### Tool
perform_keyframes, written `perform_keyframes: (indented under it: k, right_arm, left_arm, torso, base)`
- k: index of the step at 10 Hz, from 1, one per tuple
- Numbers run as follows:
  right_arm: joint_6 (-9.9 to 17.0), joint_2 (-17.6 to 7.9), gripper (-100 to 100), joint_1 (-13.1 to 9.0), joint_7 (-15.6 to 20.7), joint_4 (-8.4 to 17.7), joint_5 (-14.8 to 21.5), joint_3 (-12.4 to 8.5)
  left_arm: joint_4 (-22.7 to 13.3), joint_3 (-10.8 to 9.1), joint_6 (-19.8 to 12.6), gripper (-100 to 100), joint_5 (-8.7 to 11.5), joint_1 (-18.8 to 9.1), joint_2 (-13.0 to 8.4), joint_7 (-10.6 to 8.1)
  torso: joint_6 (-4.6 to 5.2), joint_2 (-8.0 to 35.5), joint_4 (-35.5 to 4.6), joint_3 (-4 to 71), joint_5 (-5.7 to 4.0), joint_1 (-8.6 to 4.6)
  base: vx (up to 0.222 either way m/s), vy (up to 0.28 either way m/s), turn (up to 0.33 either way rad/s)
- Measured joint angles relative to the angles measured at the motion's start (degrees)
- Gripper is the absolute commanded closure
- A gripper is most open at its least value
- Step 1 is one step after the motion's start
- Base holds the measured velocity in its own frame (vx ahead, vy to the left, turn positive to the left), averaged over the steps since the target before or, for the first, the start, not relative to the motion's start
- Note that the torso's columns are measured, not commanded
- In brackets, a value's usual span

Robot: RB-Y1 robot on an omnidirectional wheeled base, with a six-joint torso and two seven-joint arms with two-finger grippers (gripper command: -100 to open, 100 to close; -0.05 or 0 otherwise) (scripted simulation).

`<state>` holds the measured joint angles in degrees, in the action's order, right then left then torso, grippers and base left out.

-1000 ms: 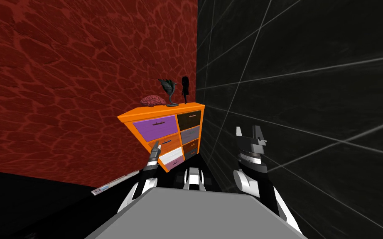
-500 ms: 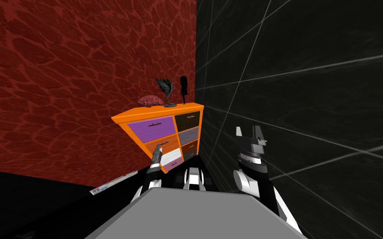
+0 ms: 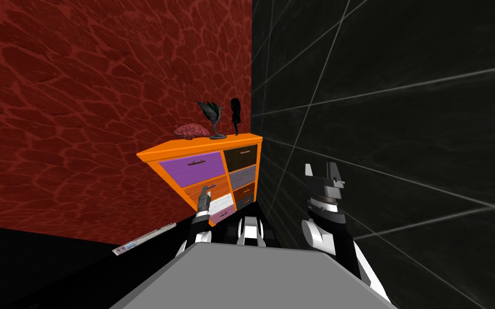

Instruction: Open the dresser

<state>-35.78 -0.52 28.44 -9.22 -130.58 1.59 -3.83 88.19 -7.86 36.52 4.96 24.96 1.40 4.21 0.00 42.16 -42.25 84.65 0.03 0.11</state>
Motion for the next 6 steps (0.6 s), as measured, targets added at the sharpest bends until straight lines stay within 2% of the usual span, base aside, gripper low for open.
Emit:
perform_keyframes:
  k: [1,2,3,6]
  right_arm:
    - [0.0,0.0,0,0.0,0.0,0.0,0.0,0.0]
    - [0.0,0.01,0,-0.01,0.0,0.0,0.0,0.01]
    - [0.0,0.01,0,-0.02,0.0,0.0,0.0,0.01]
    - [0.0,0.0,0,-0.01,0.0,0.0,0.0,0.0]
  left_arm:
    - [0.12,-0.01,-0.2,100,0.0,0.0,0.0,0.02]
    - [-0.69,0.15,0.51,100,-0.1,0.02,0.12,0.01]
    - [-0.6,0.2,0.98,-100,-0.13,-0.04,0.13,0.01]
    - [-0.82,0.31,1.05,-100,-0.18,0.06,-4.66,0.06]
  torso:
    - [0.0,0.14,-0.03,-0.07,-0.02,-0.09]
    - [0.0,0.4,-0.1,-0.24,-0.05,-0.2]
    - [0.06,0.09,0.04,-0.13,0.09,0.02]
    - [-0.01,-0.01,0.0,0.01,-0.01,-0.03]
  base:
    - [-0.049,-0.013,0.022]
    - [-0.035,-0.01,0.017]
    - [-0.012,-0.009,-0.003]
    - [-0.004,-0.003,-0.002]
